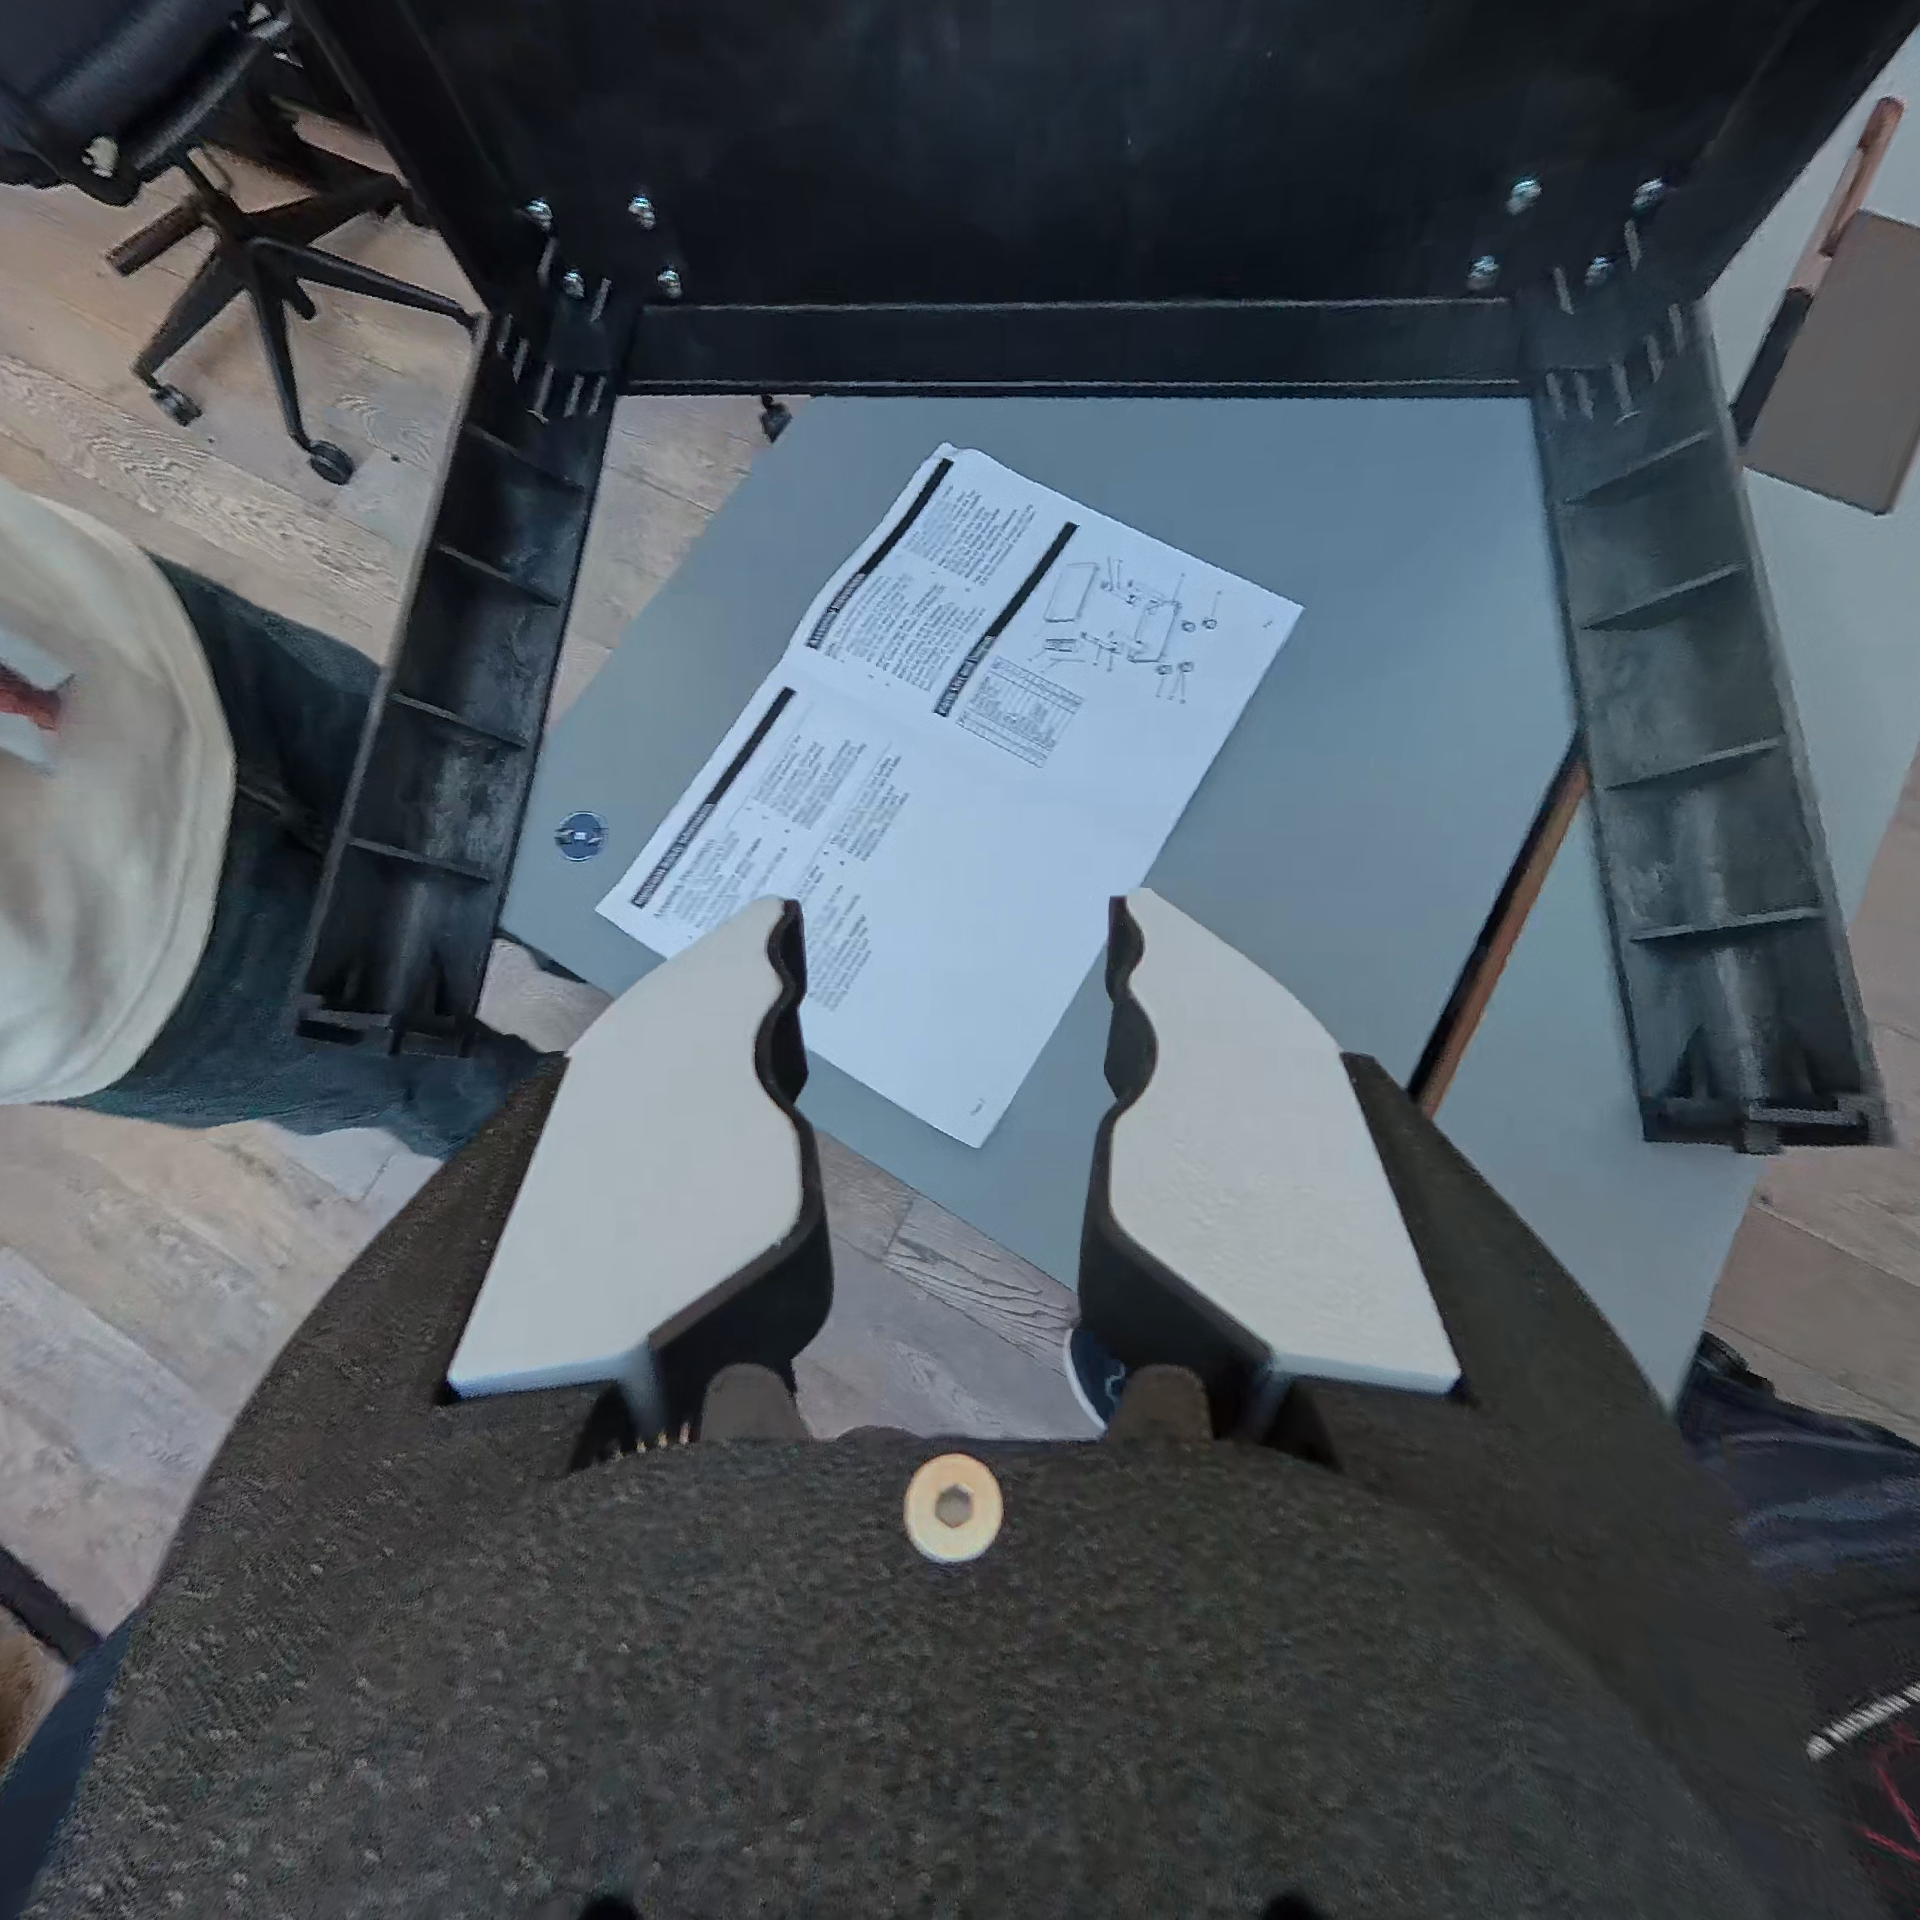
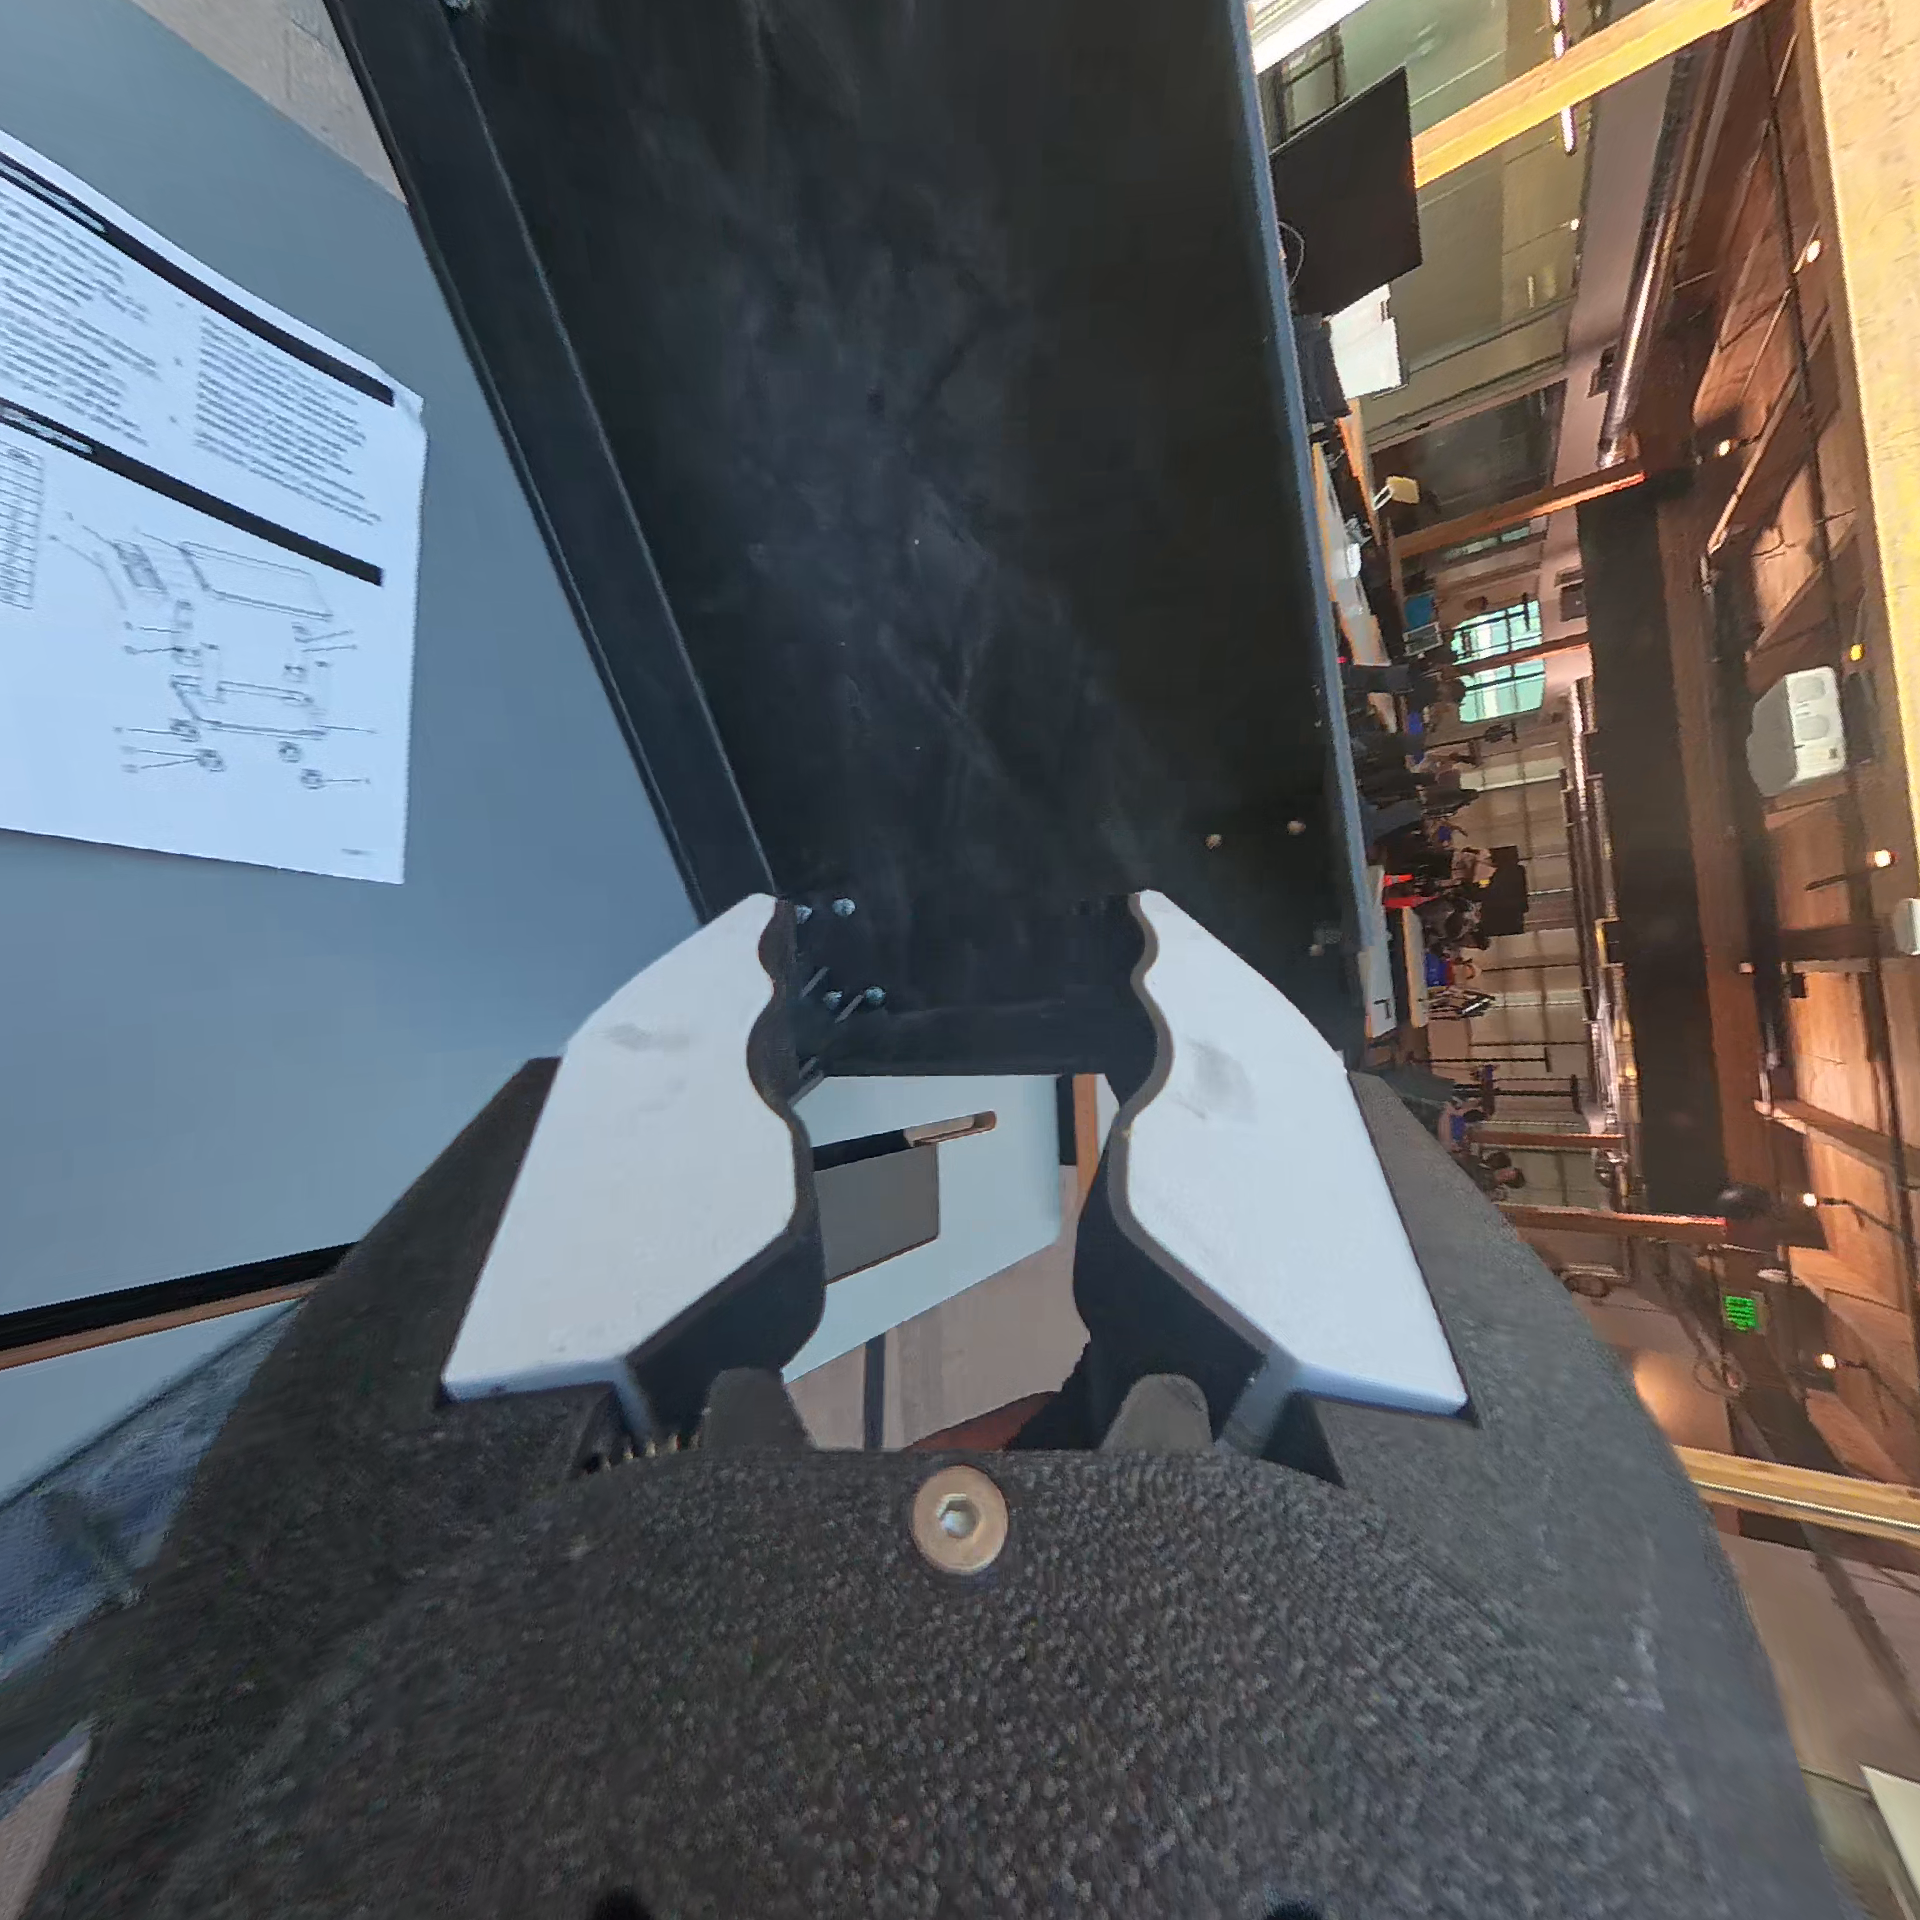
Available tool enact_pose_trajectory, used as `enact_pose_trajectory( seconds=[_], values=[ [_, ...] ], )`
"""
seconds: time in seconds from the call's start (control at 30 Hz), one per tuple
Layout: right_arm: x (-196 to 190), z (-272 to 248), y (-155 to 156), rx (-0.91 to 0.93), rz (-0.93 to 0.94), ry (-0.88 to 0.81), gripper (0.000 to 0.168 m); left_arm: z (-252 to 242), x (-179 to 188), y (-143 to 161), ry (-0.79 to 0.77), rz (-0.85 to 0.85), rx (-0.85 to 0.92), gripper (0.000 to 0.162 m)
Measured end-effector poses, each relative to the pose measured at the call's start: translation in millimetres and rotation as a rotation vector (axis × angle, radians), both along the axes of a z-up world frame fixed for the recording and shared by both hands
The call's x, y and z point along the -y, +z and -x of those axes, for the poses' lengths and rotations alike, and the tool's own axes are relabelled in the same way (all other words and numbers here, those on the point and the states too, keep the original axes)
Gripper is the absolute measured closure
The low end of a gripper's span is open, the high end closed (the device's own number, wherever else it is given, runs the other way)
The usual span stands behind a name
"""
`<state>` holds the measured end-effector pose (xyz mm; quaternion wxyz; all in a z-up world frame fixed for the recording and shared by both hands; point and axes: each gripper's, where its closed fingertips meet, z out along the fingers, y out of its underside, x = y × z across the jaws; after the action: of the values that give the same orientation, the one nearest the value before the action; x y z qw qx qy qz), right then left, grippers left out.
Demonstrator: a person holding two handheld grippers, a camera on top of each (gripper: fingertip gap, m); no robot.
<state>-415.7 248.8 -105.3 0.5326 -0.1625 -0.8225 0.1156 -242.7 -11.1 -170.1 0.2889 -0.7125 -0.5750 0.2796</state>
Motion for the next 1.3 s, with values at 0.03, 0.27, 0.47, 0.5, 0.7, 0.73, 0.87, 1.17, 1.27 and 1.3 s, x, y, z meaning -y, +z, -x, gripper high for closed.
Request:
enact_pose_trajectory(
  seconds=[0.03, 0.27, 0.47, 0.5, 0.7, 0.73, 0.87, 1.17, 1.27, 1.3],
  values=[
    [-2, 13, 4, -0.012, -0.022, 0.003, 0.110, 7, 10, 1, 0.032, 0.061, -0.003, 0.103],
    [-17, 116, 23, -0.056, -0.114, 0.058, 0.101, 64, 95, 44, 0.240, 0.511, -0.014, 0.086],
    [-21, 189, 11, -0.025, -0.115, 0.069, 0.092, 114, 143, 73, 0.240, 0.793, 0.106, 0.079],
    [-21, 197, 8, -0.014, -0.113, 0.068, 0.091, 120, 148, 76, 0.235, 0.808, 0.133, 0.079],
    [-25, 235, 10, -0.006, -0.123, 0.034, 0.088, 158, 177, 107, 0.195, 0.966, 0.162, 0.075],
    [-25, 238, 11, -0.010, -0.118, 0.028, 0.089, 165, 180, 111, 0.188, 0.987, 0.155, 0.075],
    [-23, 251, 14, -0.038, -0.157, 0.017, 0.097, 190, 200, 119, 0.166, 1.093, 0.174, 0.075],
    [-12, 258, 10, -0.022, -0.169, 0.008, 0.099, 235, 275, 105, 0.121, 1.329, 0.435, 0.076],
    [-10, 252, 10, -0.021, -0.154, 0.020, 0.101, 237, 295, 102, 0.101, 1.357, 0.507, 0.076],
    [-11, 251, 9, -0.019, -0.150, 0.022, 0.101, 236, 299, 100, 0.092, 1.361, 0.526, 0.076]
  ],
)
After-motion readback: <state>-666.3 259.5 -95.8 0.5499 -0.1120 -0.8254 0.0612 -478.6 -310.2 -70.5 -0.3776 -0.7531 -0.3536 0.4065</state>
